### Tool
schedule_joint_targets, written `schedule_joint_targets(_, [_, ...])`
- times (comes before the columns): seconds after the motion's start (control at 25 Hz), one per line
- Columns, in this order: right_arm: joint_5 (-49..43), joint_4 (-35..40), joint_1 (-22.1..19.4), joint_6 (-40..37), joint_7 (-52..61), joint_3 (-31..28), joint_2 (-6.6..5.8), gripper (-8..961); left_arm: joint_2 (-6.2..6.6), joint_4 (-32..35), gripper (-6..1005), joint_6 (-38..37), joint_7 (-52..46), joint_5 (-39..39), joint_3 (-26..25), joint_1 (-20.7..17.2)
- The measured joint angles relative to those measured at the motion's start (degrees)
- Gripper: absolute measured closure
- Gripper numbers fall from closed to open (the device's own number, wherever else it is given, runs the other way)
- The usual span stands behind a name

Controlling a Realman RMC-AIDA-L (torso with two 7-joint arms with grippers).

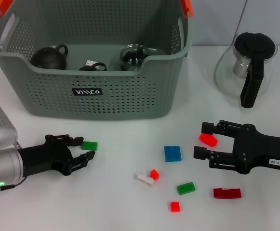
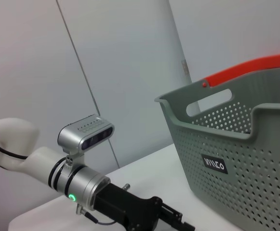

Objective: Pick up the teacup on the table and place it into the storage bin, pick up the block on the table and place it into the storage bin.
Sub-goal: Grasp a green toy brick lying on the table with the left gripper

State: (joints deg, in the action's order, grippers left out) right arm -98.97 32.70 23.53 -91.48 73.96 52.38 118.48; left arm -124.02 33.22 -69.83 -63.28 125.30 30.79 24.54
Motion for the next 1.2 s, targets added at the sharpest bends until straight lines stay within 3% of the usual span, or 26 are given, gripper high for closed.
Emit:
schedule_joint_targets(0.48, [0.0,0.0,0.08,-0.31,0.04,-0.09,-0.01,134,0.0,2.54,498,-8.03,0.08,0.21,-0.57,-1.97])
schedule_joint_targets(1.2, [0.0,0.0,0.2,-0.04,0.05,-0.12,0.0,134,-0.35,0.66,497,-1.1,1.8,-0.58,-0.13,0.69])
